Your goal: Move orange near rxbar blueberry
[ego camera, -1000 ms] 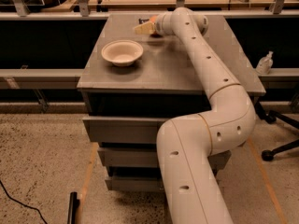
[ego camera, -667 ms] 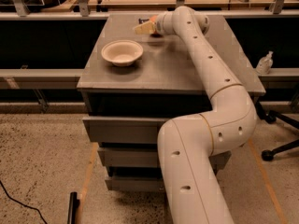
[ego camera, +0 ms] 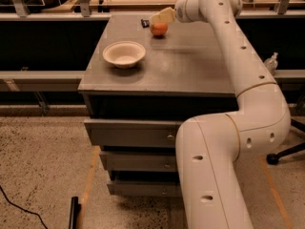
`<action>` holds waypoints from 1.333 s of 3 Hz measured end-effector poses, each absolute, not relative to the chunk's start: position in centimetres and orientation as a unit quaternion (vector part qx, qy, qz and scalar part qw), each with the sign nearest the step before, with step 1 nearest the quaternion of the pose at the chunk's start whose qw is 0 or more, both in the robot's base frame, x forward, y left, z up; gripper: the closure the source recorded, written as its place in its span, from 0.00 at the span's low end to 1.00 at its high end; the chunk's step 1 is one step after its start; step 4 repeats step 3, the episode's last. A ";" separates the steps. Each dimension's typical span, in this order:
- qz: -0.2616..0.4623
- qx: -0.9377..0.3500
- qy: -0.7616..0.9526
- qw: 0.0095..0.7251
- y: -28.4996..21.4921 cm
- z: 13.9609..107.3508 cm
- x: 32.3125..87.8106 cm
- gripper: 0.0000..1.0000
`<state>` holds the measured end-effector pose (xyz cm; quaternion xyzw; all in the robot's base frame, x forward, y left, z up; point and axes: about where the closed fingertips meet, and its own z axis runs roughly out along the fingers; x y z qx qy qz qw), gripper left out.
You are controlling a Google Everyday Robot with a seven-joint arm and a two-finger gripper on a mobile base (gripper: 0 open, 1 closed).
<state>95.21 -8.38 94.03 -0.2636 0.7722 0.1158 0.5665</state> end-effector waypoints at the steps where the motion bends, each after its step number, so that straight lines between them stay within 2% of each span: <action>1: 0.104 -0.268 0.770 0.570 -12.0 98.6 92.3 0.00; 2: 0.065 -0.251 0.774 0.578 -16.7 103.5 89.6 0.00; 4: 0.058 -0.248 0.777 0.576 -17.3 103.9 89.2 0.00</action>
Offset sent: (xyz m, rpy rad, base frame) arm -0.1799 -0.1316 0.1269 -0.1242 -0.0773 -0.2373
